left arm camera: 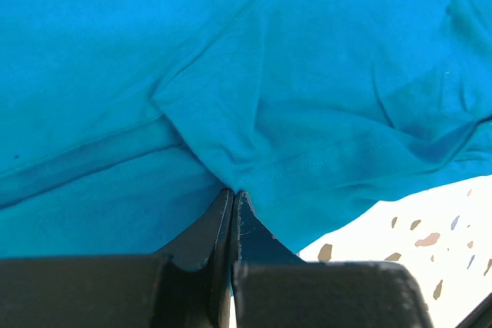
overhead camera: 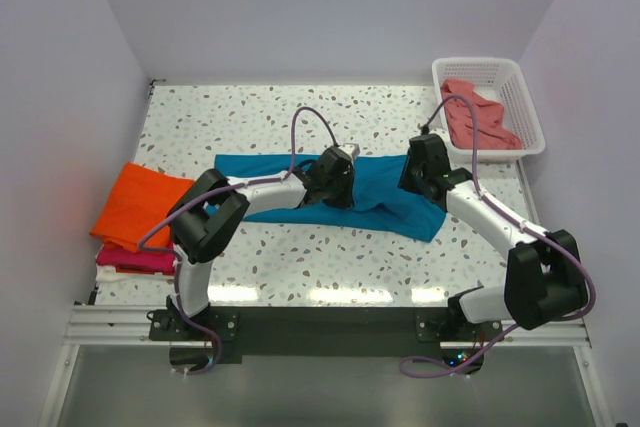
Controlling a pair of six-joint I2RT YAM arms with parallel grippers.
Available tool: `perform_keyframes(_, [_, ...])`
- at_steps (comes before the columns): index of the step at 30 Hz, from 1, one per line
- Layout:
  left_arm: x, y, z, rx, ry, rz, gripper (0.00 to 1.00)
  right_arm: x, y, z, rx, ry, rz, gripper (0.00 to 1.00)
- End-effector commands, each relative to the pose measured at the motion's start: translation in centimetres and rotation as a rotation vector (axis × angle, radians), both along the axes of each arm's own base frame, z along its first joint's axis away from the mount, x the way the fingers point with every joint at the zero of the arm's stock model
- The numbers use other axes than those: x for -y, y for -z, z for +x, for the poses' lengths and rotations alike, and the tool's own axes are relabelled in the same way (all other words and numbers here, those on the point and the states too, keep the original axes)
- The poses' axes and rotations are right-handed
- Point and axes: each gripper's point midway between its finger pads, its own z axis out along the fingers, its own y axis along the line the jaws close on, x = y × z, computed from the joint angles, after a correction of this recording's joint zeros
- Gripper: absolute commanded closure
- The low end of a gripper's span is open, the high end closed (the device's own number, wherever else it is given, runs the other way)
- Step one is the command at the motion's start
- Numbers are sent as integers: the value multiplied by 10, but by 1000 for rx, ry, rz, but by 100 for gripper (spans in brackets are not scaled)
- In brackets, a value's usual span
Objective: Fold and stack the t-shirts
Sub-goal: Fold the tshirt
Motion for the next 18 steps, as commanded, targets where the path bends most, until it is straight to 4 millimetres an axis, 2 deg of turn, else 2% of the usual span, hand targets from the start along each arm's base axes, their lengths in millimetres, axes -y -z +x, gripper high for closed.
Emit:
perform_keyframes(1, [-2, -29, 7, 62, -14, 2, 100, 2, -18, 6, 65, 9, 9, 67])
perform_keyframes(3, [-7, -34, 9, 71, -22, 1, 100, 2, -17, 4, 61, 7, 14, 67])
perform_keyframes(9, [-24, -31, 7, 61, -49, 15, 100, 0, -17, 0, 67, 2, 35, 67])
perform_keyframes(16, [-27, -32, 7, 56, -54, 15, 100, -4, -4, -8, 42, -10, 63, 67])
perform_keyframes(17, [-27, -31, 6, 53, -50, 16, 98, -4, -4, -9, 40, -12, 64, 67])
perform_keyframes(18, [-28, -31, 6, 54, -48, 19, 91, -5, -4, -9, 40, -13, 69, 67])
